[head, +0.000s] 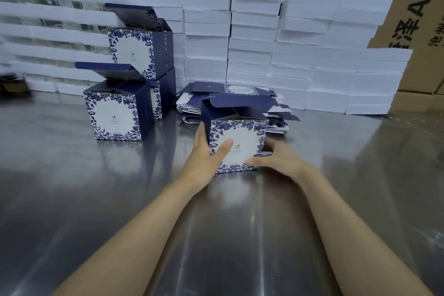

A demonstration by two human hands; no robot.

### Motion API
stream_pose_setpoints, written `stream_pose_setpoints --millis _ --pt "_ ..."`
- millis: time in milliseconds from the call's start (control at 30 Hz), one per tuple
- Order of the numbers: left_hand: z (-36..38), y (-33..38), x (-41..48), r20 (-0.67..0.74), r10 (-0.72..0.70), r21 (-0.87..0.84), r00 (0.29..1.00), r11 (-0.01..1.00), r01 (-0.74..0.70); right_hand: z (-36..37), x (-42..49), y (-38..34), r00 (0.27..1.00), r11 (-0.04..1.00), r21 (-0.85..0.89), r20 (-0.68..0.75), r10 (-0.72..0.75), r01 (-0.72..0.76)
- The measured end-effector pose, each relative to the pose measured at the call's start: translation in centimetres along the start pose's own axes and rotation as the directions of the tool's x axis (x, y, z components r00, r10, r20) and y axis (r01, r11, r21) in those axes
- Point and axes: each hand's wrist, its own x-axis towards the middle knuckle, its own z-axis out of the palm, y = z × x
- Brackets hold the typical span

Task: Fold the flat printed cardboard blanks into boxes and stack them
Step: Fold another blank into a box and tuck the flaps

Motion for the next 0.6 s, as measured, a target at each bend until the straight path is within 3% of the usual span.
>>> stream_pose_setpoints --millis 133,233,267,367,467,600 --pt "-1.5 -0.4 0.9 -0.117 -0.071 -0.208 0.991 0.977 0.045 2.0 0.9 1.4 0.998 1.0 0.004 -0.047 -0.031 0.031" --pt "-1.7 -0.9 1.2 -0.364 -0.064 -0.037 0.929 0.998 0.054 3.1 0.9 1.3 0.984 0.962 -0.231 -0.064 -0.166 0.147" --pt "-1.5 -1.0 1.2 -0.389 -0.04 0.026 0.921 0.998 0.055 3.7 0.9 1.2 0.974 0.932 -0.306 -0.057 -0.219 0.192" --pt "-0.3 -1.4 1.3 -0.242 -0.021 0.081 0.97 0.996 0.042 5.1 0.5 0.4 0.935 0.853 -0.434 -0.059 -0.349 0.291" --pt "0.3 -1.7 1.3 -0.238 -0.016 0.116 0.971 0.992 0.045 5.9 -0.1 -0.4 0.92 0.856 -0.399 -0.064 -0.386 0.33" --pt "-0.2 -1.7 1.4 -0.331 -0.057 0.087 0.942 0.992 0.09 6.9 -0.6 -1.5 0.891 0.895 -0.123 -0.105 -0.442 0.429"
